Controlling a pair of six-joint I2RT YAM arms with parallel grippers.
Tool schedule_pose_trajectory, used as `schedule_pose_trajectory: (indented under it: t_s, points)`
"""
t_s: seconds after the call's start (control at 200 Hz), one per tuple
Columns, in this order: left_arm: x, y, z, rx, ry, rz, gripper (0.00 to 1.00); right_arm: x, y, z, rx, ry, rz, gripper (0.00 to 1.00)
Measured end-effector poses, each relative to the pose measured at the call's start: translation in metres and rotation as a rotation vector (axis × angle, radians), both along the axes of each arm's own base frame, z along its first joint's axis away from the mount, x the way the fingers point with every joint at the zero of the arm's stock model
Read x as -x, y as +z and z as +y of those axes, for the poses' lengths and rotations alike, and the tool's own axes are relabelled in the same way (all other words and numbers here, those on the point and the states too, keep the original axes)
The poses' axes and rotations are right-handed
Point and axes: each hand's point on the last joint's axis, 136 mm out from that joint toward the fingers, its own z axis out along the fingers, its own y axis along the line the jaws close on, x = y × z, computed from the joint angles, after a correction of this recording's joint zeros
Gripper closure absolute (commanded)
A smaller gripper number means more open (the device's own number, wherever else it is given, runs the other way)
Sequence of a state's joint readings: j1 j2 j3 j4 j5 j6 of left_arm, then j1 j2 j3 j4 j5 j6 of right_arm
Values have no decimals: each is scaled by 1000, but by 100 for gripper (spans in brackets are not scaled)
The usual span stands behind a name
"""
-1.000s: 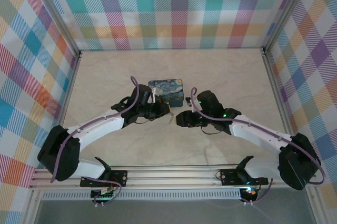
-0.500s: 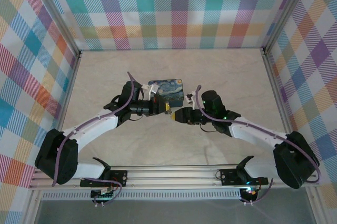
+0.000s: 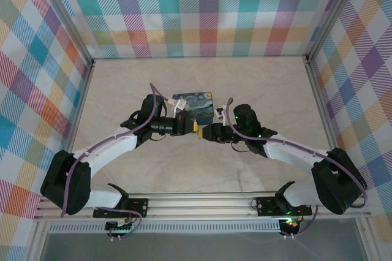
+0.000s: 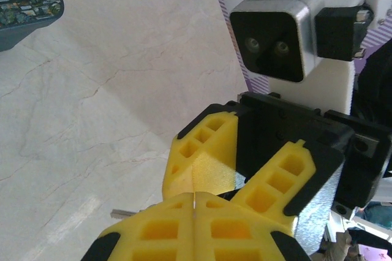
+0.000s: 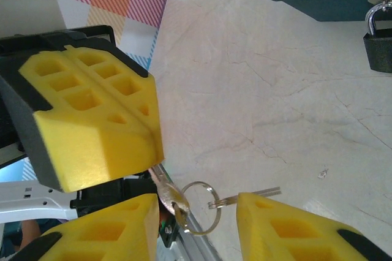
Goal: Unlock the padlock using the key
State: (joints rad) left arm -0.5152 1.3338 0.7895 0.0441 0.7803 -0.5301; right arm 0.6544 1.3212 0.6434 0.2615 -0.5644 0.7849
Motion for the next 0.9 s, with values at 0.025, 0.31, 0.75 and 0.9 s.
schedule_pose_trajectory:
  t_s: [0.025, 0.31, 0.75, 0.9]
  points:
    - [0, 1, 0, 2, -1, -2, 100, 0, -1, 0, 0, 3, 3, 63]
    - [-3, 2, -1, 13, 0, -4, 100, 0, 3, 4, -25, 26, -13, 67]
    - [-3, 12, -5, 54, -14, -22, 100, 1, 14, 9, -70, 47, -35, 73]
    - [-2, 13, -5, 58, -21, -21, 100, 0, 10, 5, -50, 38, -33, 60]
